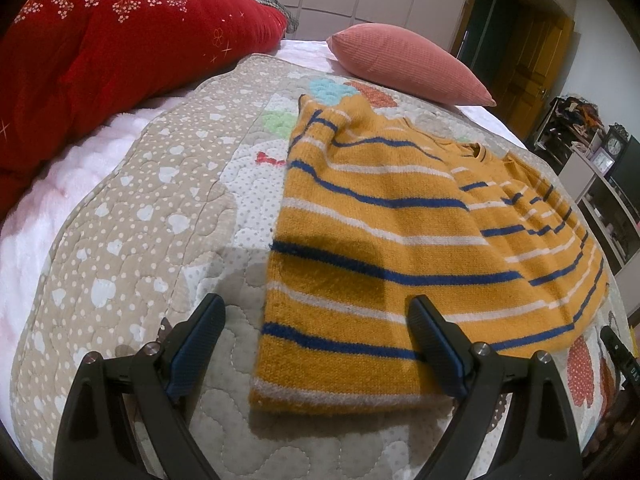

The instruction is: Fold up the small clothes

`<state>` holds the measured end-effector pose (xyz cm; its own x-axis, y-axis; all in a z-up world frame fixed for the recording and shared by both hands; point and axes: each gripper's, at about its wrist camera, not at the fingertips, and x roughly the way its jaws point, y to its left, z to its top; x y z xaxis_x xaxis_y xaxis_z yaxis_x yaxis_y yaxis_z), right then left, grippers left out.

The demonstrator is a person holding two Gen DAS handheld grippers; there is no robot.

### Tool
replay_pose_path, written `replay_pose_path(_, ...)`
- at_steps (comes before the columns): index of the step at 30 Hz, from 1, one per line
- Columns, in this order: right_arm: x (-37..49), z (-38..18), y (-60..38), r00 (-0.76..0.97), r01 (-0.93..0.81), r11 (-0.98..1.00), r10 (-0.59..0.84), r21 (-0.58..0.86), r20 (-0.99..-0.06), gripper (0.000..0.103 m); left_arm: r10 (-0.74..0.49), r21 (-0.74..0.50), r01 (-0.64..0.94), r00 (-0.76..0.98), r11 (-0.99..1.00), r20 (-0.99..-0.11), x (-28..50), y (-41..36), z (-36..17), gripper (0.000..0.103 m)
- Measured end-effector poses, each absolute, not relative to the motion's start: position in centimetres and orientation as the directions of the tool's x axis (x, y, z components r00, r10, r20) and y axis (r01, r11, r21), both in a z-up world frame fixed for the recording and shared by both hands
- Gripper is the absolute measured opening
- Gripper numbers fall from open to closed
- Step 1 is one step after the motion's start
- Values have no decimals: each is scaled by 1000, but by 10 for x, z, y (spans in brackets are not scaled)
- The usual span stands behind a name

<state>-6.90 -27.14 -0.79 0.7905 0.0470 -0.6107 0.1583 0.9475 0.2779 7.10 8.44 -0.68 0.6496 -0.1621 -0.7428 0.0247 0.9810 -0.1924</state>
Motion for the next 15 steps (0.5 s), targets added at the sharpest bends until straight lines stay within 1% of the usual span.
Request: replay_pose_path(15,-68,-9,-267,791,141,961,36,239,-611,75,-159,-189,24,648,982,-745,71,84,-7,92)
